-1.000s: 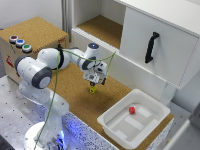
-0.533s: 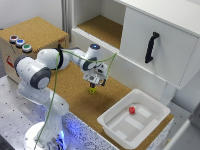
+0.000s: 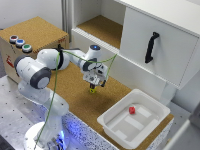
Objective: Stack the purple block on top of the yellow block
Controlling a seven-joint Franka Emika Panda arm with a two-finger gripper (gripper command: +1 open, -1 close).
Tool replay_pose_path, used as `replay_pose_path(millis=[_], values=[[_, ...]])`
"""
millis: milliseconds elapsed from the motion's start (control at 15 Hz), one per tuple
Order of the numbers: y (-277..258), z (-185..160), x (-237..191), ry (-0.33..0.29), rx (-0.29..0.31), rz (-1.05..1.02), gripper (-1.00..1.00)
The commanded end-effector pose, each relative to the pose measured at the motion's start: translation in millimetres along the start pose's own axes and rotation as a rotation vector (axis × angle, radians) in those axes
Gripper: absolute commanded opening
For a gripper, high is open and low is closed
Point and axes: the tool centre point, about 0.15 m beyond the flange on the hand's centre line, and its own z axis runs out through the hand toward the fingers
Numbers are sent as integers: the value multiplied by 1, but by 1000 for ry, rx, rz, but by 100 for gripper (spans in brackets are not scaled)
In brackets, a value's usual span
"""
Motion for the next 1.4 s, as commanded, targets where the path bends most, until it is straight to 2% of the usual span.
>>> replay_pose_path(millis=[0,267,600,867,1000,1333], values=[[-6,16,10,-17,10,10,100],[-6,15,14,-8,3,17,100],[10,-10,11,23,-5,93,100],[9,-52,0,52,-26,83,100],[6,-68,-6,46,-51,105,100],[6,-68,-6,46,-51,105,100]])
